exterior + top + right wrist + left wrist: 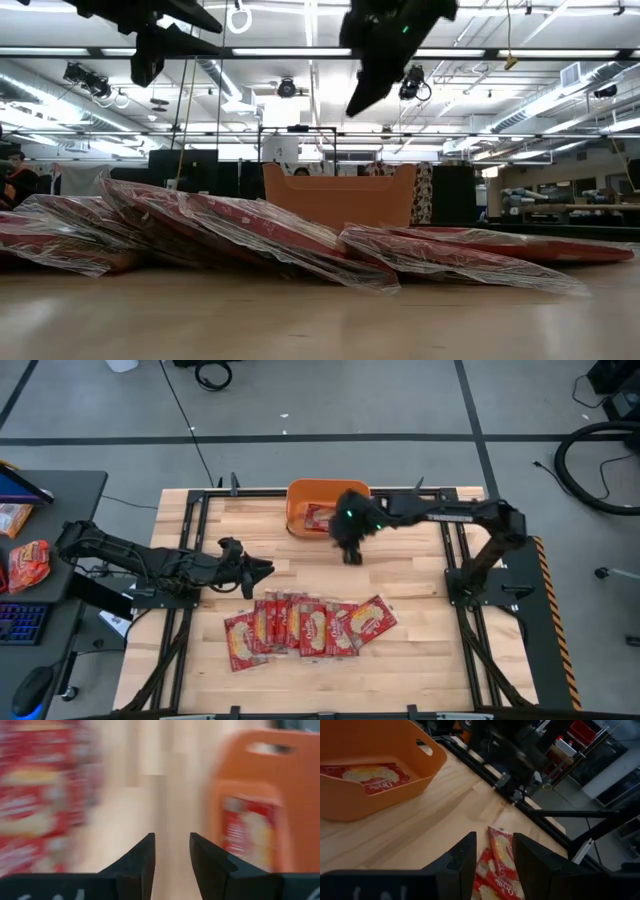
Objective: Sort popcorn bags into baskets
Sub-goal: Put the red popcorn bag into the orange bin
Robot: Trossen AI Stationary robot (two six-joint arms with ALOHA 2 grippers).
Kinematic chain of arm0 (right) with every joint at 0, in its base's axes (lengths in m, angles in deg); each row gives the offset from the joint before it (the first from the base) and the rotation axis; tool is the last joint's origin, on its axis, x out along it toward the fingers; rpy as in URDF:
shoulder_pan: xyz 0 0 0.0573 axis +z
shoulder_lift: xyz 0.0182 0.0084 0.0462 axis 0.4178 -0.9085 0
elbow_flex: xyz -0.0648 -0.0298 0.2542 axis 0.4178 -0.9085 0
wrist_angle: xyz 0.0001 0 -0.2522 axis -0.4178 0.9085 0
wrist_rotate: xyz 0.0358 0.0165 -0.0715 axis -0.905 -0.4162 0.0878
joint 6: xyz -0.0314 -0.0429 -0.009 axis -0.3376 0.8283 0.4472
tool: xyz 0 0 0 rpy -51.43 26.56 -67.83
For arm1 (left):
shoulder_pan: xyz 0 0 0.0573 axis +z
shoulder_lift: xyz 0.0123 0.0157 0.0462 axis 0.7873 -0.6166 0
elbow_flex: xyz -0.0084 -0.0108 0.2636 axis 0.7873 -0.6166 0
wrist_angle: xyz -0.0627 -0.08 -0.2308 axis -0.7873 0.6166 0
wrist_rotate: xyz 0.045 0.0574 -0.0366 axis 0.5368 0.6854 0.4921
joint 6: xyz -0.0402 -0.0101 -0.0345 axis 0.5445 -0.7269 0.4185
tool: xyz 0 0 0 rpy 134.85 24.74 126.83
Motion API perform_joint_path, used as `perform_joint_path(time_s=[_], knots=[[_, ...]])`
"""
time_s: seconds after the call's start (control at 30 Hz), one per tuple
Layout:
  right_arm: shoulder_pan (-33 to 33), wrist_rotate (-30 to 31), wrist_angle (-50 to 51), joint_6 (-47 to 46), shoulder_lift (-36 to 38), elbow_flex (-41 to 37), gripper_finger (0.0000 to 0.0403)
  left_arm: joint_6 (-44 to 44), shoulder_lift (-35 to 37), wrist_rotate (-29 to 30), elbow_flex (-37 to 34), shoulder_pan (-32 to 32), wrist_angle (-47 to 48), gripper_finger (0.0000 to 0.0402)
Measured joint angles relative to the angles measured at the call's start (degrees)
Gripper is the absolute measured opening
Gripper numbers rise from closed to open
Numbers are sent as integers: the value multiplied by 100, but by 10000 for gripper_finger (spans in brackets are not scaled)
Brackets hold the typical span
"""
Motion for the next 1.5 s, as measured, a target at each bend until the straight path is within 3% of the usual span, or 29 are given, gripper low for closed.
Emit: perform_joint_path(time_s=[0.17, 0.3, 0.6, 0.8, 0.93, 1.2, 1.5], knots=[[792, -487, -71, -83, 439, -879, 126, 45, 0, -15, 0, 0, 124, 131], [1328, -934, -195, -661, 585, -1530, 127, 47, 0, -15, 1, 0, 133, 131], [1880, -1429, -411, -988, 64, -2205, 164, 86, 0, -14, 0, 0, 129, 131], [1891, -1296, -917, -767, -509, -2205, 205, 102, 1, -15, 0, 1, 131, 131], [1761, -1363, -1073, -561, -773, -2205, 211, 204, 0, -18, 0, 2, 131, 131], [1576, -1666, -1015, -491, -841, -2202, 180, 206, 0, -373, 0, 2, 129, 131], [1233, -1917, -917, -380, -685, -2198, 157, 191, 2, -372, 0, 9, 130, 131]])
